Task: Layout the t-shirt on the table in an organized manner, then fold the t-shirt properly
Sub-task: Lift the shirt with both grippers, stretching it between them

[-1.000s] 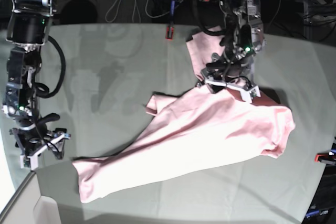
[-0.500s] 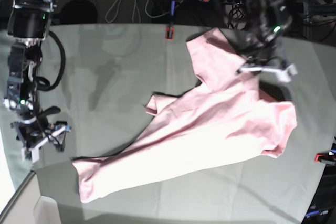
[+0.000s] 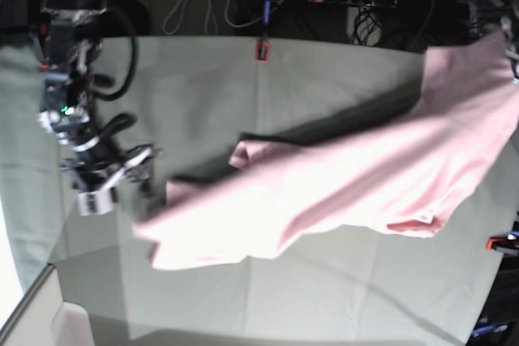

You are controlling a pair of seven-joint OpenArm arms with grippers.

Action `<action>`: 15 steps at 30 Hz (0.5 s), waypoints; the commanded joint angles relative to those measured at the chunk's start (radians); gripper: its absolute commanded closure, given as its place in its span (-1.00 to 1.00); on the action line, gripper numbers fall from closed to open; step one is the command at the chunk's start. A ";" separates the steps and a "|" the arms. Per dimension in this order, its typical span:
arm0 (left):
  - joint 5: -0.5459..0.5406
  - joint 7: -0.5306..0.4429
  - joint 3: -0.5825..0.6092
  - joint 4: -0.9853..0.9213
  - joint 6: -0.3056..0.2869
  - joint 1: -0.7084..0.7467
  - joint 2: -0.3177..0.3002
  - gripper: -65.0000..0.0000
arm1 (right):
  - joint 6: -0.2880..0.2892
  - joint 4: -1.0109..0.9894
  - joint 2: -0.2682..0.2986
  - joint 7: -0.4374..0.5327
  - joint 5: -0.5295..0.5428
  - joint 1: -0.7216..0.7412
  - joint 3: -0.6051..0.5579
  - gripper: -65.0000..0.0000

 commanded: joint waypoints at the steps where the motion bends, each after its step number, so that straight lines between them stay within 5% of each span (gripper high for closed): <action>1: -0.041 -0.020 -0.011 0.000 0.003 0.003 -0.023 1.00 | 0.011 0.020 -0.008 0.016 0.006 -0.004 -0.016 -0.35; 8: -0.048 -0.020 -0.065 -0.014 0.003 0.000 -0.023 1.00 | 0.009 -0.013 -0.044 0.016 0.004 -0.033 -0.071 -0.35; 15: -0.050 -0.020 -0.150 -0.006 0.003 0.000 -0.073 1.00 | 0.009 -0.169 -0.002 0.022 0.004 0.006 -0.071 -0.35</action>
